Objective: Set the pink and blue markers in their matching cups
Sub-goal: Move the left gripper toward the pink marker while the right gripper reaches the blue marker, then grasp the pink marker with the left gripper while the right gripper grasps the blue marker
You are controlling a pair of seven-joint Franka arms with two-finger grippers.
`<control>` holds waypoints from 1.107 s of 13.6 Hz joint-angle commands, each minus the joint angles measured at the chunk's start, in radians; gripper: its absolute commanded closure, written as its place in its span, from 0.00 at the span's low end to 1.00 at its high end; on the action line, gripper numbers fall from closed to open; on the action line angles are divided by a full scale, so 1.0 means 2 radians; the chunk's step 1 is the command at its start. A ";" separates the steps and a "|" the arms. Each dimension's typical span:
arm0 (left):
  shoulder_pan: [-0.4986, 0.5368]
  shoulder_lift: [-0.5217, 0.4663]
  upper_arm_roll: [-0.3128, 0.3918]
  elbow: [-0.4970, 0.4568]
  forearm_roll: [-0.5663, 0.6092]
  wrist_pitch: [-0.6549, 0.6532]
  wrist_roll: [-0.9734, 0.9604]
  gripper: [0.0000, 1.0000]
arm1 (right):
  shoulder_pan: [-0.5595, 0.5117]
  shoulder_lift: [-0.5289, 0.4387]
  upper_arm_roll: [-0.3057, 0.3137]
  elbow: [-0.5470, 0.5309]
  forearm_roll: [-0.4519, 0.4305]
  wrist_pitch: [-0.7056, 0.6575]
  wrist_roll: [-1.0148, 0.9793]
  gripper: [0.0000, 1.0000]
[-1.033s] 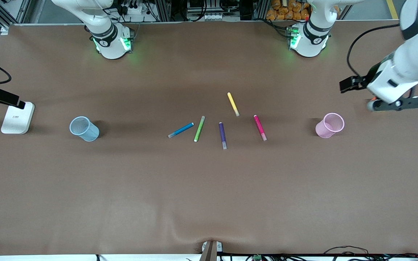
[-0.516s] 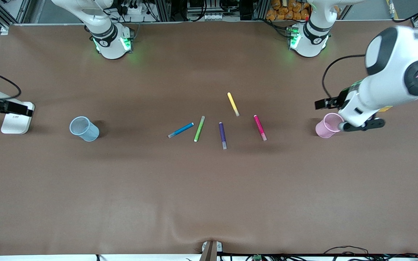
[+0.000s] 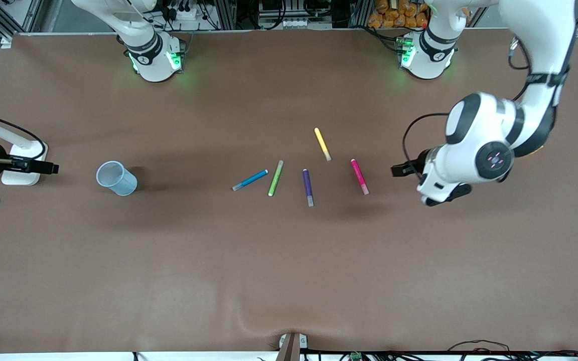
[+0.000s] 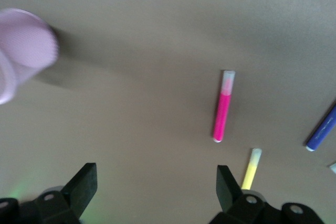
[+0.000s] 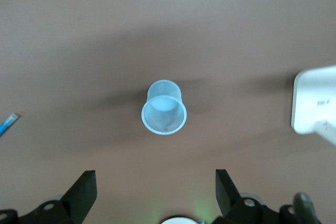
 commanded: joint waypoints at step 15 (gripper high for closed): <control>-0.049 0.178 0.006 0.073 -0.089 0.112 -0.061 0.14 | 0.096 -0.051 0.007 -0.110 0.094 0.038 0.355 0.00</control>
